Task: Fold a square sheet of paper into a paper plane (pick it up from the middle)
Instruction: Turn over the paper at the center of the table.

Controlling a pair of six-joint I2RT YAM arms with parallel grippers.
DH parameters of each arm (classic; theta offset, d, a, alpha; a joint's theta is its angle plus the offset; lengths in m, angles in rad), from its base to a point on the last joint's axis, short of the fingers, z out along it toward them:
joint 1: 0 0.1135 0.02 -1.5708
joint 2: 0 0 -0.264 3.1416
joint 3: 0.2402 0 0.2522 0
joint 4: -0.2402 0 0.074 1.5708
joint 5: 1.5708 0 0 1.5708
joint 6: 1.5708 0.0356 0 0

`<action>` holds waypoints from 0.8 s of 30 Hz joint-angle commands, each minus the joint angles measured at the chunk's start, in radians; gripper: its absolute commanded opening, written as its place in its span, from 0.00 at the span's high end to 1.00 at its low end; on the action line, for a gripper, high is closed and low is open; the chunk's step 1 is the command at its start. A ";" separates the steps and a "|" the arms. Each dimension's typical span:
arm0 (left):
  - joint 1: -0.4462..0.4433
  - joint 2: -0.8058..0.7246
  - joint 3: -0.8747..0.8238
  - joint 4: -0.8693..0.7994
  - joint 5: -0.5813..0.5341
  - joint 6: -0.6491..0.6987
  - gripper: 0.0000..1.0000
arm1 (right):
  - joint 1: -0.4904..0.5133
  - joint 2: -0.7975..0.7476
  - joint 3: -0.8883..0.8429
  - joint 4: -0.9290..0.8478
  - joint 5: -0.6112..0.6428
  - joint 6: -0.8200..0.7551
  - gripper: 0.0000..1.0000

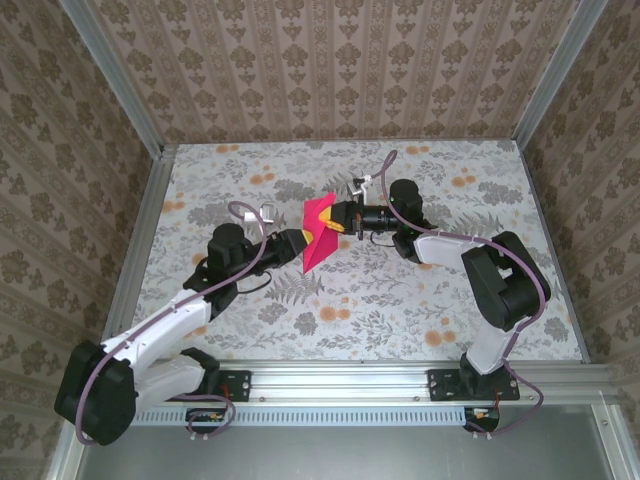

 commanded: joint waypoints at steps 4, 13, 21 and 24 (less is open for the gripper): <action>-0.007 0.006 0.029 0.005 -0.001 0.029 0.77 | -0.004 0.015 -0.011 0.034 -0.032 0.001 0.93; -0.002 0.001 0.060 -0.137 -0.035 0.102 0.89 | -0.043 -0.008 -0.044 0.006 -0.019 -0.047 0.77; 0.014 0.010 0.143 -0.473 -0.161 0.249 0.94 | -0.110 -0.127 -0.086 -0.379 0.105 -0.353 0.53; 0.012 0.033 0.215 -0.676 -0.279 0.343 0.94 | -0.111 -0.211 -0.050 -0.720 0.278 -0.576 0.44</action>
